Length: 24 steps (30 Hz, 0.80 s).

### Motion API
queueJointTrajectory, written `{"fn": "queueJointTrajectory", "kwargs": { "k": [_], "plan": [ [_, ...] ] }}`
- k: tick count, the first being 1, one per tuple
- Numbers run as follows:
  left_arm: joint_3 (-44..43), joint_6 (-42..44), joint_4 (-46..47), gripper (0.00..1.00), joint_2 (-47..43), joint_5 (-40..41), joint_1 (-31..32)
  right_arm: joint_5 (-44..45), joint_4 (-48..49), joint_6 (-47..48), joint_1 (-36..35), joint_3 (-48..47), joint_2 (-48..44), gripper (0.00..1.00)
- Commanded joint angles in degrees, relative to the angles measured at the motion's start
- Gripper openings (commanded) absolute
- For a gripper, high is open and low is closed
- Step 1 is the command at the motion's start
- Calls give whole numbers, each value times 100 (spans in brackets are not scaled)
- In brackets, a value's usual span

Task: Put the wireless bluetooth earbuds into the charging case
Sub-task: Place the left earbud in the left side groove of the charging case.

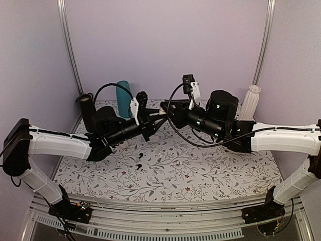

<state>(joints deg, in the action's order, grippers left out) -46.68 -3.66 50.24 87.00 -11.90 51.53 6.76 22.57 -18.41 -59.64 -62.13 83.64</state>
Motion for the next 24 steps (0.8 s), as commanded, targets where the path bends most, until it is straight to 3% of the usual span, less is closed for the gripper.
{"fn": "queueJointTrajectory", "kwargs": {
  "k": [1,17,24],
  "plan": [
    [-61,-20,390,0,-258,80,74,-49,-219,61,-47,118,65,16],
    [-26,-2,373,0,-280,123,62,-113,-209,109,-48,87,84,18],
    [-38,8,365,0,-285,122,59,-163,-244,145,-48,104,46,24]
  ]
}}
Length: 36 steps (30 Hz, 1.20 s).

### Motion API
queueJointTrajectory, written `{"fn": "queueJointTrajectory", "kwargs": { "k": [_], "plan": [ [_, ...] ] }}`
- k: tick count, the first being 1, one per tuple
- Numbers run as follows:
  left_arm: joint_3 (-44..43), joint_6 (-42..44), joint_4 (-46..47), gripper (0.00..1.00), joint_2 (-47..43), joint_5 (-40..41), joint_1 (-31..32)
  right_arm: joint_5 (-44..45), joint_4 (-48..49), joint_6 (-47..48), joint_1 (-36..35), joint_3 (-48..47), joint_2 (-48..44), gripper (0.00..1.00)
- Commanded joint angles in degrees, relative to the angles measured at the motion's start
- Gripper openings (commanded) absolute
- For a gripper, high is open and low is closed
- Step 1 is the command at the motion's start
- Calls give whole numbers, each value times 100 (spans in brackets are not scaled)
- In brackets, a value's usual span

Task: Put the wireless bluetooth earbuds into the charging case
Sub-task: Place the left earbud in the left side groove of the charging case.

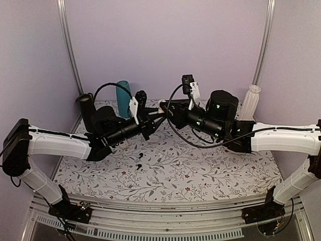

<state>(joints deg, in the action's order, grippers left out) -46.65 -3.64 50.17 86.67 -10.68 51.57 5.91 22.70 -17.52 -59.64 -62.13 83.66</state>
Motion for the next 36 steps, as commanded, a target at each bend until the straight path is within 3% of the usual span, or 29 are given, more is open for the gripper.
{"fn": "queueJointTrajectory", "kwargs": {
  "k": [1,36],
  "plan": [
    [-45,-2,371,0,-251,-3,55,-81,-261,56,-41,118,41,24],
    [43,-19,421,0,-252,-4,50,546,-1767,-246,-48,-841,298,28]
  ]
}}
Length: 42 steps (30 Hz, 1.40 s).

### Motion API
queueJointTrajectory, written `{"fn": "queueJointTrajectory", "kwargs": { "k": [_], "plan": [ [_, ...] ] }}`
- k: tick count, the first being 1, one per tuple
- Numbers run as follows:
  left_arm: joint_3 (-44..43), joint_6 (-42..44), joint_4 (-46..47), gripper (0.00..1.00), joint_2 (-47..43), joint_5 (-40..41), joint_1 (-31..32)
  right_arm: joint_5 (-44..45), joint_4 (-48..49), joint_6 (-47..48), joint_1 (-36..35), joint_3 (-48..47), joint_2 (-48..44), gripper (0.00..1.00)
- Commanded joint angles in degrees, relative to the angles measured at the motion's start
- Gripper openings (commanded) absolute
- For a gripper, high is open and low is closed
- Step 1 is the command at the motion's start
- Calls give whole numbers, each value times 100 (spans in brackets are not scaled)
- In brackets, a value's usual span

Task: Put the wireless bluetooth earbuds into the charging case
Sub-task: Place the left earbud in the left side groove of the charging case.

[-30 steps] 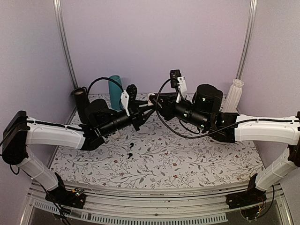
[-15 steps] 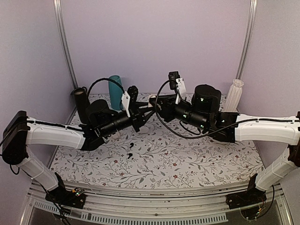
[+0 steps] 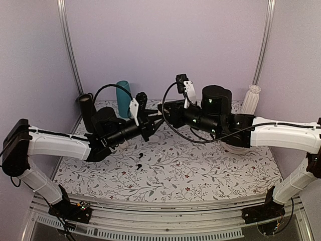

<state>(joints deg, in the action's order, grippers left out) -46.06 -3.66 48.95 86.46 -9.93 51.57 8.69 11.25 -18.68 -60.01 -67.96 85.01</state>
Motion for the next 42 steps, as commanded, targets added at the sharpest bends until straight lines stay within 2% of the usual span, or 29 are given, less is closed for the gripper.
{"fn": "queueJointTrajectory", "kwargs": {
  "k": [1,42],
  "plan": [
    [-17,-12,552,0,-234,-71,51,265,-658,-156,-12,-288,164,28],
    [18,-52,589,0,-220,50,47,800,-2257,-482,-11,-1154,354,35]
  ]
}}
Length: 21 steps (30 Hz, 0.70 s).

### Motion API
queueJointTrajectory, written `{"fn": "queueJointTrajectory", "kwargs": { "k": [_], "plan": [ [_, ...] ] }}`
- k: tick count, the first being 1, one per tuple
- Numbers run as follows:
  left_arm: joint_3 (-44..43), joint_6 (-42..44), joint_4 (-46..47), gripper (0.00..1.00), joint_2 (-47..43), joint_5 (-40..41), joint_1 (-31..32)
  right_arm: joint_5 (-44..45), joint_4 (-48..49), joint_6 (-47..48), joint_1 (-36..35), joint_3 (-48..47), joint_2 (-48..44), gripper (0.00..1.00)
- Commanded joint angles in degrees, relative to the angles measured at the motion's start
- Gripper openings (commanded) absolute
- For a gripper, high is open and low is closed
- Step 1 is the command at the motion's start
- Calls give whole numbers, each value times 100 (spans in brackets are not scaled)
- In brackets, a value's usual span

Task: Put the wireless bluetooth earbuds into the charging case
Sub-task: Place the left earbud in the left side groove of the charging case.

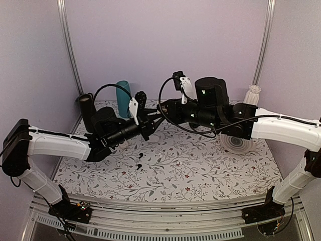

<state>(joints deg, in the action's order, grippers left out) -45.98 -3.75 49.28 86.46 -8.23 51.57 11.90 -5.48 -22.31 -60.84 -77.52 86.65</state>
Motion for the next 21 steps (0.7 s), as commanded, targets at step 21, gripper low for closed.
{"fn": "queueJointTrajectory", "kwargs": {
  "k": [21],
  "plan": [
    [18,-38,749,0,-85,329,47,980,-2437,-612,74,-1502,773,42]
  ]
}}
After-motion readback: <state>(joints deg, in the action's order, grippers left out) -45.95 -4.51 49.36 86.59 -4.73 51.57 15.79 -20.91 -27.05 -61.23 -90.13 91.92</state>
